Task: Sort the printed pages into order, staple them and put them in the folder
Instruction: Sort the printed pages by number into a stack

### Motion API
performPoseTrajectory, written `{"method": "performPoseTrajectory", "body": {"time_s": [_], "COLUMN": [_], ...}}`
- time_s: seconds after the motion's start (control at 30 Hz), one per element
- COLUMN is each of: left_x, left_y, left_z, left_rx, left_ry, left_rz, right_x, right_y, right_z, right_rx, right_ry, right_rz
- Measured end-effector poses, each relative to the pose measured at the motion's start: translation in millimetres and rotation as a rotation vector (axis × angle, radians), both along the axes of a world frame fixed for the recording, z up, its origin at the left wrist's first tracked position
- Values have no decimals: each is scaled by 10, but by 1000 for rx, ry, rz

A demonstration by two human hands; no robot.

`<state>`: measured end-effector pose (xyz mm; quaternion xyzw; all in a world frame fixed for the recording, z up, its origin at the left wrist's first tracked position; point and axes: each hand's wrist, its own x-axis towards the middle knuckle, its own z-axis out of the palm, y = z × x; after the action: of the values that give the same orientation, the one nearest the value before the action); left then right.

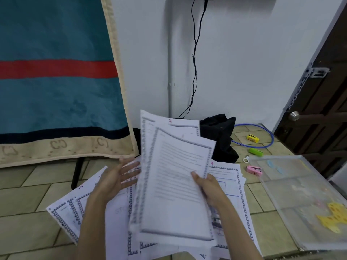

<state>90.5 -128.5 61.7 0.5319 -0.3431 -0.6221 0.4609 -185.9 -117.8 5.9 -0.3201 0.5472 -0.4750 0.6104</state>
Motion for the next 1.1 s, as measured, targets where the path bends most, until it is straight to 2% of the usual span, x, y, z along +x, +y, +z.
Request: {"method": "performPoseTrajectory", "body": {"time_s": [0.1, 0.2, 0.3, 0.37, 0.5, 0.67, 0.73, 0.83, 0.93, 1.0, 1.03, 1.1], "left_x": [-240, -561, -828, -966, -1154, -1210, -1227, -1197, -1109, -1075, -1039, -893], "left_y": [3, -8, -39, -48, -14, 29, 27, 19, -9, -2, 4, -2], "left_z": [-133, -246, -395, -500, -569, -579, -594, -613, -630, -601, -590, -584], "left_rx": [63, 154, 213, 220, 211, 170, 149, 156, 146, 117, 102, 55], "left_ry": [-188, -268, -328, -365, -361, -420, -424, -397, -435, -368, -332, -268], "left_rz": [-92, -212, -287, -324, -349, -372, -392, -389, -368, -288, -244, -174], "right_x": [-538, -1037, -1213, -1160, -980, -747, -681, -715, -776, -707, -644, -487], "right_y": [86, 252, 307, 301, 269, 301, 336, 338, 366, 383, 368, 309], "right_z": [45, -3, -178, -207, -138, -137, -119, -2, 127, 190, 209, 203], "right_rx": [15, 56, 204, 233, 168, 43, -20, -64, -127, -141, -145, -160], "right_ry": [254, 525, 713, 805, 776, 863, 783, 676, 421, 258, 231, 318], "right_rz": [-136, -241, -233, -213, -207, -365, -371, -197, 35, 103, 115, 132]}}
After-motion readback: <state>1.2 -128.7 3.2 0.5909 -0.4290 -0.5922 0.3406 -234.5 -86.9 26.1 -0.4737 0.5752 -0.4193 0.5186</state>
